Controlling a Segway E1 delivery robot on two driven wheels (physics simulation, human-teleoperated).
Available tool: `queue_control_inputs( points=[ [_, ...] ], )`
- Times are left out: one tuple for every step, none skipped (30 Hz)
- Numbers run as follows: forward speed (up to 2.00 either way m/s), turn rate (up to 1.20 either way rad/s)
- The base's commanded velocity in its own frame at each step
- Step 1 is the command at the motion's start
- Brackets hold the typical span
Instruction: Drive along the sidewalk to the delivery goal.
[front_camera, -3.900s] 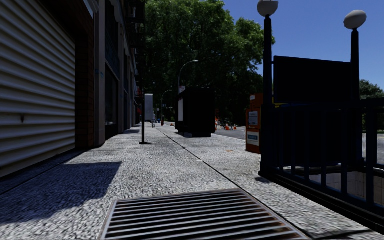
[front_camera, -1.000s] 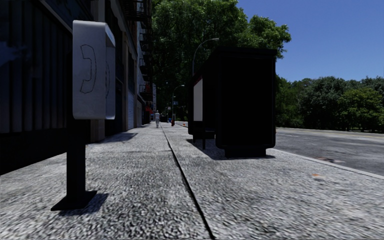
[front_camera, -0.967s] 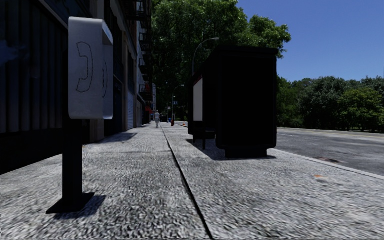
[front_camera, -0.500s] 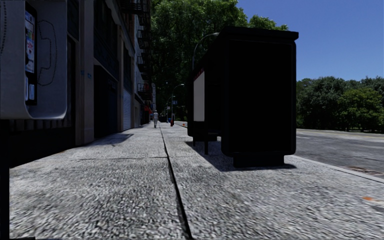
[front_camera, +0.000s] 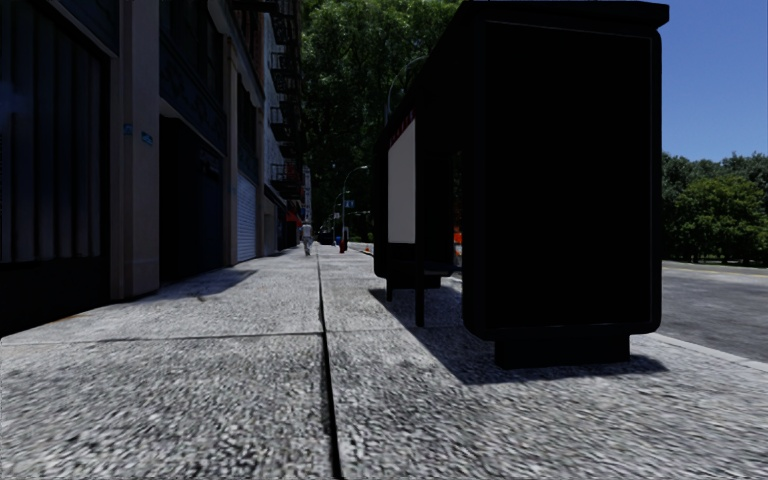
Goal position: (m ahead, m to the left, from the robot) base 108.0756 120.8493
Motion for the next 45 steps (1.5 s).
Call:
queue_control_inputs(
  points=[
    [1.66,0.05],
    [1.66,0.29],
    [1.66,0.29],
    [1.66,0.47],
    [1.66,0.62],
    [1.66,0.68],
    [1.66,0.75],
    [1.66,0.75],
    [1.66,0.79],
    [1.66,0.81],
    [1.66,0.81],
    [1.66,0.81],
    [1.66,0.81],
    [1.66,0.82],
    [1.66,0.78],
    [1.66,0.2],
    [1.66,0.2],
    [1.66,0.05],
    [1.66,0.0],
    [1.66,0.0],
    [1.66,0.0],
    [1.66,0.0],
    [1.66,0.0],
    [1.66,0.0],
    [1.66,0.0],
    [1.66,0.0],
    [1.66,0.0],
    [1.66,0.0],
    [1.66,0.0],
    [1.66,0.0],
    [1.66,0.0],
    [1.66,0.0],
    [1.66,0.0],
    [1.66,0.0],
    [1.66,0.0],
    [1.66,0.0],
    [1.66,0.0],
    [1.66,0.0],
    [1.66,0.0],
    [1.66,-0.01],
    [1.66,-0.48],
    [1.66,-0.93],
    [1.66,-0.93],
    [1.66,-1.02],
    [1.66,-1.05]
  ],
)
